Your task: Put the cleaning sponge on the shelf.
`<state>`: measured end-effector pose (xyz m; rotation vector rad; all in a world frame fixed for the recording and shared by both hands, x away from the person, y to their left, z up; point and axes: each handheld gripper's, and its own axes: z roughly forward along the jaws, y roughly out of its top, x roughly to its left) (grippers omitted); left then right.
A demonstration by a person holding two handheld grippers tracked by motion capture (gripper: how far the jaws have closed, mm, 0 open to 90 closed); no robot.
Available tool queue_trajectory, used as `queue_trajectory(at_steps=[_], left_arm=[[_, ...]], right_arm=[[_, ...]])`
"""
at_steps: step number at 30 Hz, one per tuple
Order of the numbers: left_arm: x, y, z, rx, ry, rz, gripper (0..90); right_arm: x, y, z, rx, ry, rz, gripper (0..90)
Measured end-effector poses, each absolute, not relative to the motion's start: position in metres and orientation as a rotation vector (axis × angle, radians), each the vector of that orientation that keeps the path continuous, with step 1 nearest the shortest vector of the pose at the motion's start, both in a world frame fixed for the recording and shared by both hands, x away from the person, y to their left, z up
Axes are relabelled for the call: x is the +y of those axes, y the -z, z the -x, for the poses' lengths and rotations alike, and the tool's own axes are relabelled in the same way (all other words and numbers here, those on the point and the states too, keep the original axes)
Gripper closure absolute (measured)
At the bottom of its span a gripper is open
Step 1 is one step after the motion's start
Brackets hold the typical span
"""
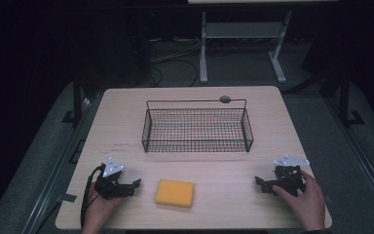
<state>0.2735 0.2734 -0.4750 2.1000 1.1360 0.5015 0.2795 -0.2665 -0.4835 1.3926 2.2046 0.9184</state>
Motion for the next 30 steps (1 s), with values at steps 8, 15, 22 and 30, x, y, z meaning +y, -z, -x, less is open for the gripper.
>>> queue_trajectory(at_steps=[8,15,22,30], left_arm=[[0.272,0.472,-0.273,1.136,-0.486,-2.125,13.7],[0.269,0.465,-0.268,1.111,-0.443,-2.133,22.0],[0.265,0.456,-0.261,1.067,-0.351,-2.138,46.3],[0.258,0.444,-0.258,1.004,-0.238,-2.155,84.1]], right_arm=[[-0.266,0.484,-0.28,2.205,-0.918,-1.393,0.0],[-0.266,0.484,-0.28,2.205,-0.919,-1.393,0.0],[-0.267,0.484,-0.28,2.205,-0.918,-1.392,0.0],[-0.267,0.484,-0.28,2.205,-0.918,-1.391,0.0]])
